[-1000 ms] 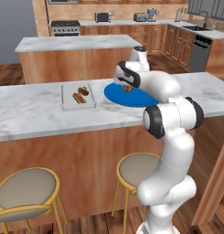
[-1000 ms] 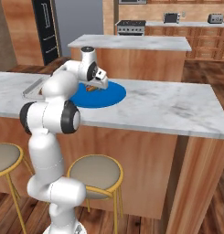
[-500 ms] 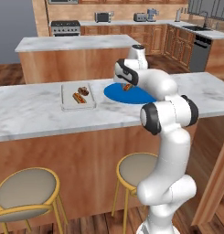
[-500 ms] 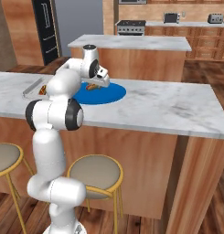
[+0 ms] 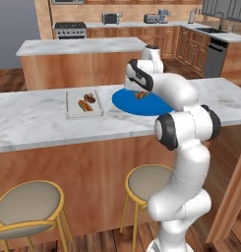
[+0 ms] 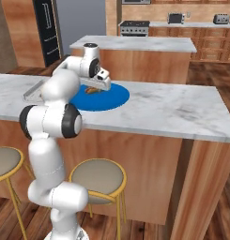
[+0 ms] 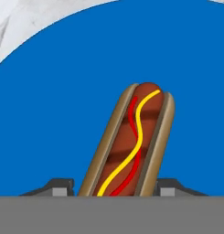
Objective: Place one cooked food and one vegetable from the large plate to each tupperware container.
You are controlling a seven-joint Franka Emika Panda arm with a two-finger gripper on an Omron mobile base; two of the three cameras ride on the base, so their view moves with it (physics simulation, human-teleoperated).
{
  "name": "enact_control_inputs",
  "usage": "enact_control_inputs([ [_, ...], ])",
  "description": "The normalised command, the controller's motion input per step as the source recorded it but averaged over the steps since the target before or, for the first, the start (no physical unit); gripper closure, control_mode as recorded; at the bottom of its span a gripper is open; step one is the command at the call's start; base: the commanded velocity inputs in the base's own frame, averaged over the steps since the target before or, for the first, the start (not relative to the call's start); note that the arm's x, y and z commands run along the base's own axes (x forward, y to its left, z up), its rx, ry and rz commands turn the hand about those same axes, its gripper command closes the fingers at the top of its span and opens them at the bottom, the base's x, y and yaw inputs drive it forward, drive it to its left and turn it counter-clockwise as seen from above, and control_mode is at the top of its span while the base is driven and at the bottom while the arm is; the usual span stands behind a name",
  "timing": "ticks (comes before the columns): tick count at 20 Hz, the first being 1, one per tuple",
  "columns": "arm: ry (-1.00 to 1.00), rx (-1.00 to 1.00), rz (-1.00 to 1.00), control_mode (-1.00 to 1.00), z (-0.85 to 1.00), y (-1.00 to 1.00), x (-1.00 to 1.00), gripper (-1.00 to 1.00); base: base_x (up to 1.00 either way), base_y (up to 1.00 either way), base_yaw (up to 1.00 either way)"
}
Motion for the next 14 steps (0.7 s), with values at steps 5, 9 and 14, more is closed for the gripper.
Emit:
enact_control_inputs([
  [5,-0.02,0.05,0.0,-1.0,-0.26,0.0,-1.0,1.0,0.0,0.0,0.0],
  [9,-0.19,0.03,0.01,-1.0,0.26,0.0,-0.7,1.0,0.0,0.0,0.0],
  [14,-0.33,0.0,0.03,-1.0,0.72,0.0,-0.39,1.0,0.0,0.0,0.0],
])
